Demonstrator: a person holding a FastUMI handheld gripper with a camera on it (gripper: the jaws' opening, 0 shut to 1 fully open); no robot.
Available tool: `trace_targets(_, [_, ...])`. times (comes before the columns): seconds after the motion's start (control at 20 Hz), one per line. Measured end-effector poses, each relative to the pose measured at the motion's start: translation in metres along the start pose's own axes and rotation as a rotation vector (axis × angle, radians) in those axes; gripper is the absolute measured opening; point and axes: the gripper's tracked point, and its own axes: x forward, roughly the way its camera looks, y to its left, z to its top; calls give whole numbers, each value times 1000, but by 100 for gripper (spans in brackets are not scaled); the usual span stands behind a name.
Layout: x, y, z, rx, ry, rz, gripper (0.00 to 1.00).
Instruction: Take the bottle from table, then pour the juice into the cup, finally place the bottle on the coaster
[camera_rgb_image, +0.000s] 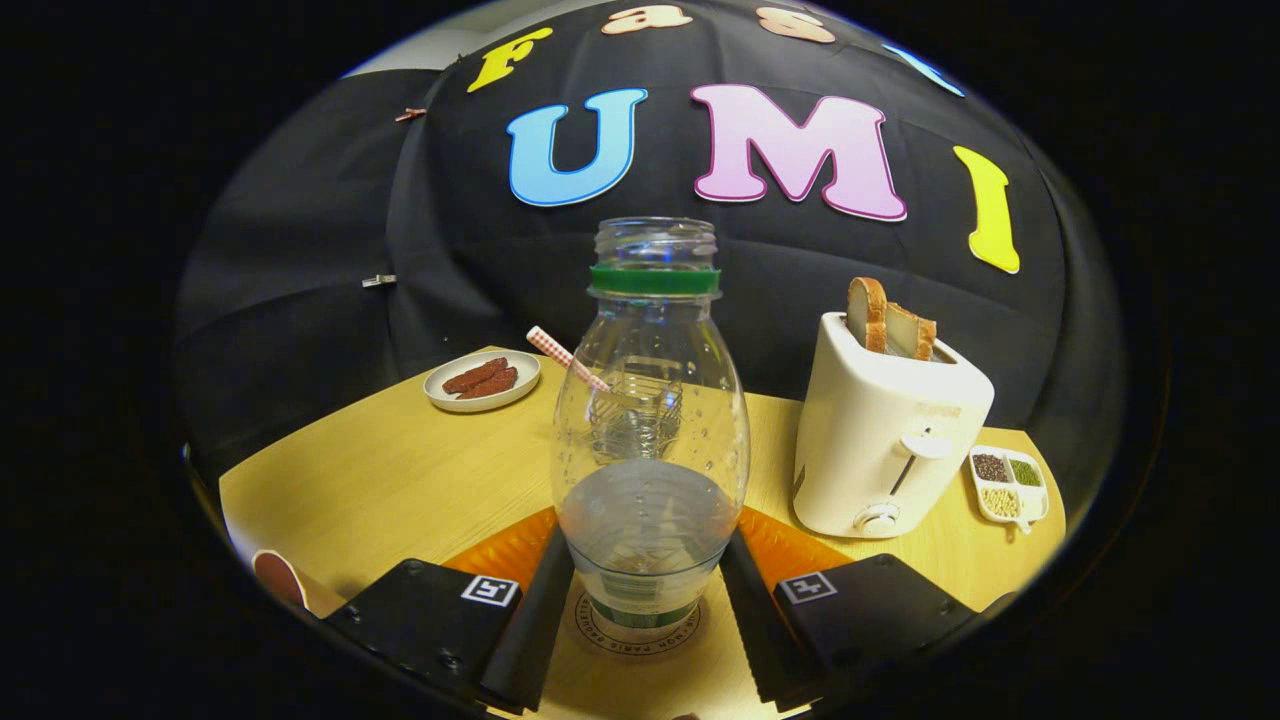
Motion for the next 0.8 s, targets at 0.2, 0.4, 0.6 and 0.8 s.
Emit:
trace_targets(0.2, [1, 1, -7, 12, 7, 2, 79])
trace_targets(0.4, [0, 0, -17, 18, 31, -15, 90])
trace_targets(0.6, [-6, 3, -21, 9, 45, -5, 99])
trace_targets(0.8, [-27, 7, -18, 10, 33, 8, 99])
